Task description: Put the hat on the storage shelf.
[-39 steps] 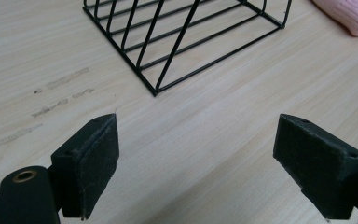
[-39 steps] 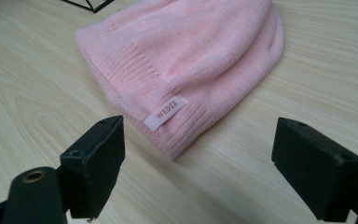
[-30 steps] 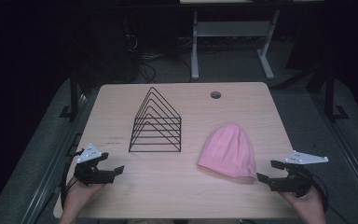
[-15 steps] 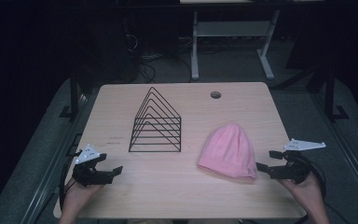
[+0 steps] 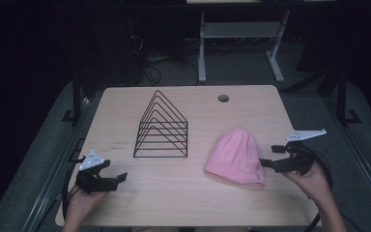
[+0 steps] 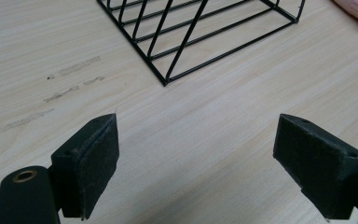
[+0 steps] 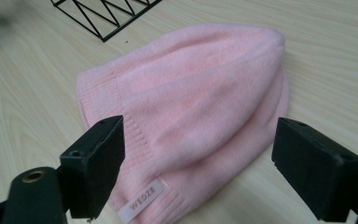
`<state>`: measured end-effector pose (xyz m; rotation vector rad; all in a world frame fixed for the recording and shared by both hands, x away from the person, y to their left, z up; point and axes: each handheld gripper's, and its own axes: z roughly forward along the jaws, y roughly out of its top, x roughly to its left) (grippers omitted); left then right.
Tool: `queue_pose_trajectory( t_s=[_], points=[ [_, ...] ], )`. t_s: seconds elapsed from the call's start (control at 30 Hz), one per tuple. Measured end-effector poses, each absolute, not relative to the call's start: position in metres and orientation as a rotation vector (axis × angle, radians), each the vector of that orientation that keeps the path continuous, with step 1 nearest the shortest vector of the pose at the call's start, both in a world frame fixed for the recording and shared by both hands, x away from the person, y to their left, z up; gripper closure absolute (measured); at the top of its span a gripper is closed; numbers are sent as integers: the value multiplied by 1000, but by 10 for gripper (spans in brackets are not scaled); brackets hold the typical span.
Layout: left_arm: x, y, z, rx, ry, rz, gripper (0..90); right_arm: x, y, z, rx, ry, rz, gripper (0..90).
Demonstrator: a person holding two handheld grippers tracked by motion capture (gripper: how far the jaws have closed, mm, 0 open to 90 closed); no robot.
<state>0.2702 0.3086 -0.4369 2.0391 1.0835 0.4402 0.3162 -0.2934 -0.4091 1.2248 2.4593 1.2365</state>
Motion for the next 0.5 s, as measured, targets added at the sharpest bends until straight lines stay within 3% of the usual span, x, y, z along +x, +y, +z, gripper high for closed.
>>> queue_pose_trajectory(
  t_s=[0.5],
  points=[
    [272, 312, -436, 2017, 1094, 452, 137, 374, -282, -401, 1214, 2531, 1183, 170]
  ],
)
